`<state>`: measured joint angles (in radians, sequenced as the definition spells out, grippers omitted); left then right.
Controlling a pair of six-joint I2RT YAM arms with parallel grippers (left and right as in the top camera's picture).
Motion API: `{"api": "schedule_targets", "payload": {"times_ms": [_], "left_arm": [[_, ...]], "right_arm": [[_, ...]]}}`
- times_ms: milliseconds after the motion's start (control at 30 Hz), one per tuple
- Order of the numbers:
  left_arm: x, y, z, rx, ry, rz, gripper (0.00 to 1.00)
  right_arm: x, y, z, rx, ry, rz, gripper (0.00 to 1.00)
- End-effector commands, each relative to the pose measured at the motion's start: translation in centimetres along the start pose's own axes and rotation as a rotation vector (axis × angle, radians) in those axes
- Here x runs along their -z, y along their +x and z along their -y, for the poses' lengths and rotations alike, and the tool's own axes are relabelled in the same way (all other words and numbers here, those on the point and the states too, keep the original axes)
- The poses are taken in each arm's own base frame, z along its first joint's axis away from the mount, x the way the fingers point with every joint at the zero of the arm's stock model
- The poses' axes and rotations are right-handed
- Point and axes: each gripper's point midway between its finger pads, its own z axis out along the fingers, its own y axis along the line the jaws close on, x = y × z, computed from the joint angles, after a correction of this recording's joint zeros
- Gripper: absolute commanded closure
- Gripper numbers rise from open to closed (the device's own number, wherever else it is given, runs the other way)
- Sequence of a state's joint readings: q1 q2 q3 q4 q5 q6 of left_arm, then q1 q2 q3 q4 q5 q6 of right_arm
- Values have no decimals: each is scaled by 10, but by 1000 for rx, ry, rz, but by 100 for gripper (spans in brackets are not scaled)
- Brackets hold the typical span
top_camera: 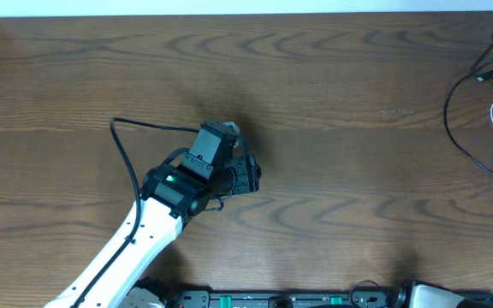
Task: Untangle cables
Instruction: 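Carry the black cable with the right gripper to the far right edge, then release the black cable at the right edge and lift the right gripper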
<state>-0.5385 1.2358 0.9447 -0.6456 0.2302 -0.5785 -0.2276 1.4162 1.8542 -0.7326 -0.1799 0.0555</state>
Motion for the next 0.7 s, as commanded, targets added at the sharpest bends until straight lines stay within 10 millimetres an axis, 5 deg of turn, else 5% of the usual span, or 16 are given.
{"api": "schedule_targets", "payload": {"times_ms": [0, 300, 667], "left_arm": [[3, -2, -3, -6, -10, 15, 36], [3, -1, -4, -6, -11, 13, 36], [3, -1, -4, -5, -11, 13, 36]], "right_arm": [[-16, 21, 38, -5, 172, -82, 99], [-47, 75, 98, -28, 389, -272, 99], [-77, 80, 147, -77, 429, -237, 99]]}}
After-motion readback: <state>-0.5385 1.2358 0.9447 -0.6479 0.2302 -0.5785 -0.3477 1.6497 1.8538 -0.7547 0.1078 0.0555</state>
